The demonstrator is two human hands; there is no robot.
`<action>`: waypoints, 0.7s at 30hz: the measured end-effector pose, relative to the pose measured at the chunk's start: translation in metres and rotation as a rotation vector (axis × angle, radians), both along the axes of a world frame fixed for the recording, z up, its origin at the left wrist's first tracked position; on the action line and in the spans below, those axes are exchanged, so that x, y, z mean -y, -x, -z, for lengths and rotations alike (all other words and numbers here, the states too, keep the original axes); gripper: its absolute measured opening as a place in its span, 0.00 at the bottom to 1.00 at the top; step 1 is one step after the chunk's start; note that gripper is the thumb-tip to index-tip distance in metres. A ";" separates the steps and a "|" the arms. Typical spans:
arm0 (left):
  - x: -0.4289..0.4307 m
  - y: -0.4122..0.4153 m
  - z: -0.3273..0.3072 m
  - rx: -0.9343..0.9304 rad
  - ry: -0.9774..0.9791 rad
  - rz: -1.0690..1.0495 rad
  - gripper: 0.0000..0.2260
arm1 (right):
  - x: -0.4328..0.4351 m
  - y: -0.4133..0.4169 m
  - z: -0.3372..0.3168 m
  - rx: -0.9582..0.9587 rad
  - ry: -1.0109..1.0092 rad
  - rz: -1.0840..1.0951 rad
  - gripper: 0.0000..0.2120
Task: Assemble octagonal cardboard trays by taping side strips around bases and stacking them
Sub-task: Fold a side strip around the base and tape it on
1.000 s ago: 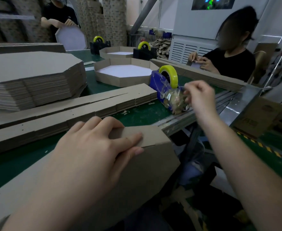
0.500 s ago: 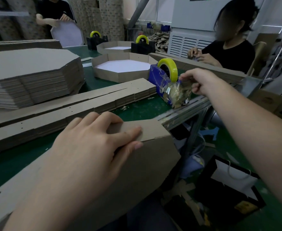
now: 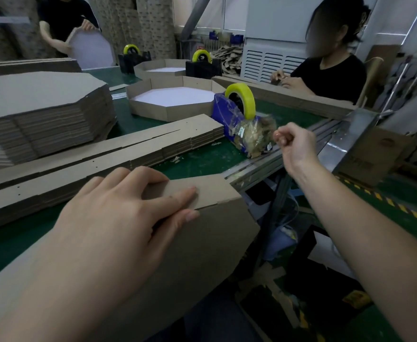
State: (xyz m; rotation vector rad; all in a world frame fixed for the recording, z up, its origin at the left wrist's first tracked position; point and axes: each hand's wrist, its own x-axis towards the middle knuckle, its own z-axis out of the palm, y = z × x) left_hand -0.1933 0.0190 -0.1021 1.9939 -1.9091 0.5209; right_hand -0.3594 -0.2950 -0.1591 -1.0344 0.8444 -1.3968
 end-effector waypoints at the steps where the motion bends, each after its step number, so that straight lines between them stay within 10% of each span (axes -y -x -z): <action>1: 0.000 0.000 0.000 -0.004 -0.004 0.004 0.18 | 0.000 0.002 0.003 -0.208 0.048 0.060 0.14; 4: -0.001 0.000 0.001 -0.040 -0.017 0.011 0.19 | -0.001 0.014 0.013 -0.767 0.153 0.253 0.08; 10: 0.001 0.001 0.003 -0.063 -0.009 0.010 0.19 | -0.037 0.019 0.005 -0.852 0.437 0.232 0.04; 16: 0.000 0.003 0.002 -0.073 0.009 0.012 0.17 | -0.133 0.004 -0.038 -0.453 0.562 -0.094 0.02; 21: -0.003 0.005 0.000 -0.052 0.039 0.002 0.12 | -0.226 -0.007 -0.028 -0.084 0.207 -0.395 0.10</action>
